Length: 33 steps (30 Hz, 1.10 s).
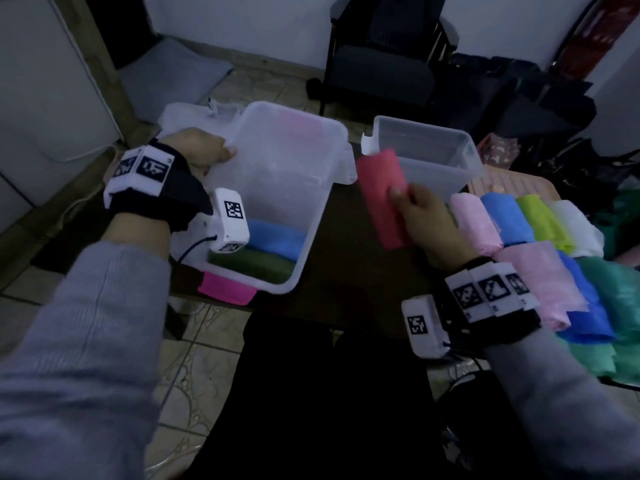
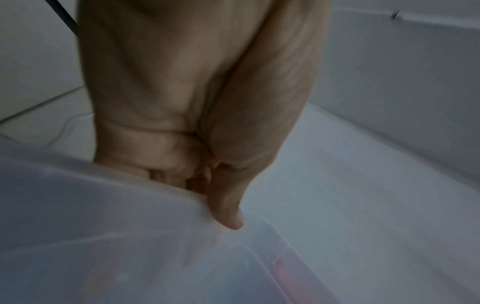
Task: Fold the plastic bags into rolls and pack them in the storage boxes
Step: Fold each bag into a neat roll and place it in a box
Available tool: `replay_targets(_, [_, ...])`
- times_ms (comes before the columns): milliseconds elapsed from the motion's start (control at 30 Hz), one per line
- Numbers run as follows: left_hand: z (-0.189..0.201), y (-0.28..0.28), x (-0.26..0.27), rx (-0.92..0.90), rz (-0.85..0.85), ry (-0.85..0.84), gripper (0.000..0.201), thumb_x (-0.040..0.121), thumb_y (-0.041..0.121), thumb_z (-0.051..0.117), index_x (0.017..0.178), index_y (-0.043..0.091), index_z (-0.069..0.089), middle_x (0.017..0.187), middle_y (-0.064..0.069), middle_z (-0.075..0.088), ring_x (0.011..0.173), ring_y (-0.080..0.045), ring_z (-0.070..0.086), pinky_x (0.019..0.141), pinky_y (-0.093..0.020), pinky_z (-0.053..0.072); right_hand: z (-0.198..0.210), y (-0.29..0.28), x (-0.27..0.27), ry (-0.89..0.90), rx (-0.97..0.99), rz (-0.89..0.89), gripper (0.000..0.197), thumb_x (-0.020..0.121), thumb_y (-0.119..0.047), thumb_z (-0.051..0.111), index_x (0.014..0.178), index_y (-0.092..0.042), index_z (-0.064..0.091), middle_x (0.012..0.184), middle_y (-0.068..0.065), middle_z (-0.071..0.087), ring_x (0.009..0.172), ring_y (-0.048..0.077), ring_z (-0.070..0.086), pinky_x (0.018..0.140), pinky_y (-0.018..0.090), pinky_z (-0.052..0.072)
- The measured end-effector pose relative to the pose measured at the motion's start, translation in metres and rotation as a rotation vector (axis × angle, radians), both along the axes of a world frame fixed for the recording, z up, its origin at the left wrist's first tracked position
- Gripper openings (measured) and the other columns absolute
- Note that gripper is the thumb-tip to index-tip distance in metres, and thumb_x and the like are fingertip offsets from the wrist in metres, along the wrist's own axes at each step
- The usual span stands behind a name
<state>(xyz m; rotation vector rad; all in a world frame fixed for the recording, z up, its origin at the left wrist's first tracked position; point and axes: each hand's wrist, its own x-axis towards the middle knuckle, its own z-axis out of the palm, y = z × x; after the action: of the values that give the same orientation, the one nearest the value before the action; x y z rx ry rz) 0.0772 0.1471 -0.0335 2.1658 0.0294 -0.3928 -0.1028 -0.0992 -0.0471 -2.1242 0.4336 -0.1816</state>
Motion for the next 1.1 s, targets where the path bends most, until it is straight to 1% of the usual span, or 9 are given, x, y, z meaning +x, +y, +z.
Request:
replay_targets(100, [-0.002,0.007,-0.011,-0.345,-0.001,0.073,0.014,0.096,0.015,0.05,0.094,0.01,0.063,0.099,-0.009,0.068,0.099,-0.027,0.061,0.093,-0.038,0.049,0.032,0.028,0.012,-0.35,0.151,-0.004,0.027,0.101,-0.028,0.037,0.114,-0.007,0.049,0.095,-0.001,0.057,0.084,0.007,0.06,0.072,0.021,0.051])
replay_targets(167, [-0.004,0.009,-0.019,-0.478,0.017,0.054,0.017,0.097,0.01,0.048,0.088,0.013,0.062,0.07,0.004,0.07,0.074,-0.013,0.062,0.069,-0.025,0.056,0.048,0.049,0.022,-0.464,0.133,0.086,0.022,0.101,-0.024,0.037,0.114,-0.01,0.048,0.098,-0.001,0.057,0.082,0.001,0.059,0.068,0.014,0.051])
replay_targets(267, [-0.007,0.012,-0.035,-0.572,-0.027,0.031,0.018,0.096,0.01,0.048,0.088,0.016,0.062,0.067,0.007,0.07,0.065,-0.008,0.063,0.054,-0.019,0.054,0.061,0.082,0.045,-0.452,-0.116,0.201,0.028,0.1,-0.025,0.042,0.119,-0.006,0.049,0.099,-0.001,0.055,0.079,0.004,0.056,0.068,0.01,0.046])
replay_targets(400, [-0.012,0.019,-0.046,-0.648,-0.053,-0.034,0.02,0.097,0.008,0.047,0.089,0.015,0.063,0.063,0.01,0.07,0.059,-0.004,0.065,0.057,-0.02,0.055,0.043,0.104,0.076,-0.266,-0.609,0.289,0.029,0.098,-0.02,0.046,0.119,0.0,0.05,0.114,0.014,0.054,0.099,0.022,0.051,0.079,0.024,0.033])
replay_targets(467, [-0.014,0.022,-0.053,-0.661,-0.058,-0.059,0.022,0.097,0.005,0.045,0.088,0.015,0.063,0.06,0.009,0.068,0.055,-0.004,0.062,0.055,-0.021,0.052,0.03,0.108,0.084,-0.149,-0.73,0.302,0.03,0.097,-0.019,0.046,0.12,0.0,0.047,0.121,0.018,0.051,0.11,0.03,0.049,0.088,0.033,0.036])
replay_targets(567, [-0.016,0.026,-0.059,-0.677,-0.037,-0.094,0.019,0.096,0.003,0.044,0.095,0.009,0.063,0.059,0.009,0.068,0.054,-0.003,0.063,0.056,-0.02,0.053,0.016,0.112,0.089,-0.04,-0.848,0.316,0.03,0.098,-0.02,0.044,0.12,0.001,0.046,0.121,0.019,0.049,0.113,0.032,0.047,0.089,0.039,0.041])
replay_targets(700, [-0.012,0.025,-0.066,-0.684,-0.038,-0.128,0.026,0.096,0.001,0.044,0.119,0.005,0.056,0.08,0.0,0.066,0.07,-0.009,0.062,0.068,-0.022,0.055,-0.001,0.114,0.099,0.125,-0.829,0.36,0.03,0.097,-0.018,0.045,0.119,0.002,0.048,0.123,0.02,0.046,0.113,0.033,0.048,0.094,0.04,0.041])
replay_targets(867, [-0.014,0.023,-0.07,-0.658,-0.047,-0.162,0.029,0.096,0.002,0.045,0.124,0.0,0.054,0.088,-0.001,0.063,0.078,-0.012,0.059,0.078,-0.025,0.051,-0.007,0.111,0.104,0.249,-0.738,0.422,0.036,0.094,-0.017,0.051,0.124,0.003,0.049,0.127,0.019,0.054,0.117,0.032,0.051,0.094,0.032,0.039])
replay_targets(1100, [-0.017,0.024,-0.067,-0.648,-0.035,-0.201,0.028,0.096,0.002,0.045,0.122,0.007,0.055,0.089,0.001,0.063,0.08,-0.011,0.059,0.082,-0.028,0.051,-0.012,0.115,0.103,0.267,-0.847,0.449,0.044,0.098,-0.023,0.04,0.141,-0.015,0.04,0.135,0.019,0.037,0.127,0.037,0.034,0.105,0.046,0.032])
